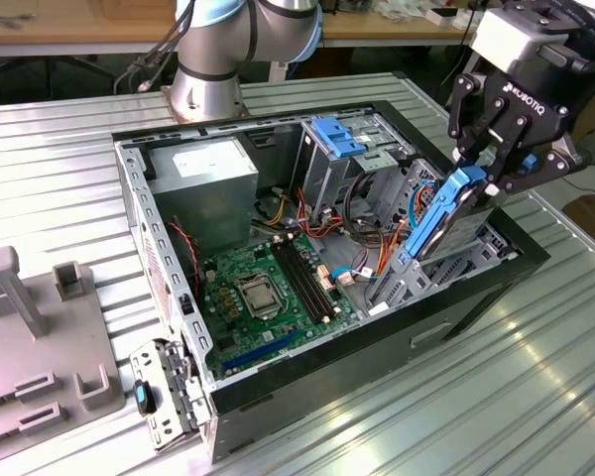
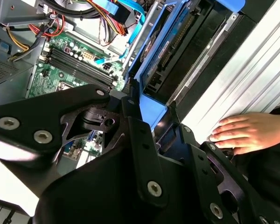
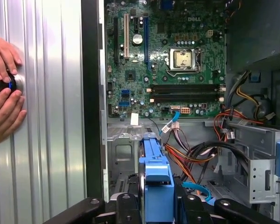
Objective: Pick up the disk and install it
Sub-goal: 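Insert the disk into the insertion slot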
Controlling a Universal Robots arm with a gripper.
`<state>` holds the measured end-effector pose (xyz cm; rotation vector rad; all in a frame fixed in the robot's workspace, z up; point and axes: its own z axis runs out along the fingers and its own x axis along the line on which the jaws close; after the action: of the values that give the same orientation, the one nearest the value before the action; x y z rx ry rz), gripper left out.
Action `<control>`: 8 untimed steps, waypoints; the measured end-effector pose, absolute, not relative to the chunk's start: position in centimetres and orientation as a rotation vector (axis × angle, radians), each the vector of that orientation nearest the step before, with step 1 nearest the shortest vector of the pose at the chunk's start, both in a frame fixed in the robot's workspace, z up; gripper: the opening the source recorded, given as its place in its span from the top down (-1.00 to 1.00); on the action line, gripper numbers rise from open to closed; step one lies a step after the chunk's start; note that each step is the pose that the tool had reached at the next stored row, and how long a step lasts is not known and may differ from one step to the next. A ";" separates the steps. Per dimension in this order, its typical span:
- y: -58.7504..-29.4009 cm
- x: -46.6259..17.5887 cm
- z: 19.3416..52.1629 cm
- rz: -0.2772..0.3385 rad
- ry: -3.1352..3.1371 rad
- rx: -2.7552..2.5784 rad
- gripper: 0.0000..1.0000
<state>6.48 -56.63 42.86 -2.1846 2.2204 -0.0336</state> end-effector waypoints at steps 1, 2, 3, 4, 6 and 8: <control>-56.6 6.5 42.8 -0.033 2.220 -2.185 0.26; -56.6 6.5 42.7 -0.033 2.221 -2.185 0.26; -56.6 6.5 42.7 -0.033 2.221 -2.185 0.26; -56.6 6.5 42.6 -0.033 2.221 -2.185 0.26; -56.6 6.5 42.4 -0.033 2.221 -2.185 0.26; -56.6 6.5 42.2 -0.033 2.221 -2.185 0.26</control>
<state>6.50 -56.64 42.22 -2.1850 2.2208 -0.0325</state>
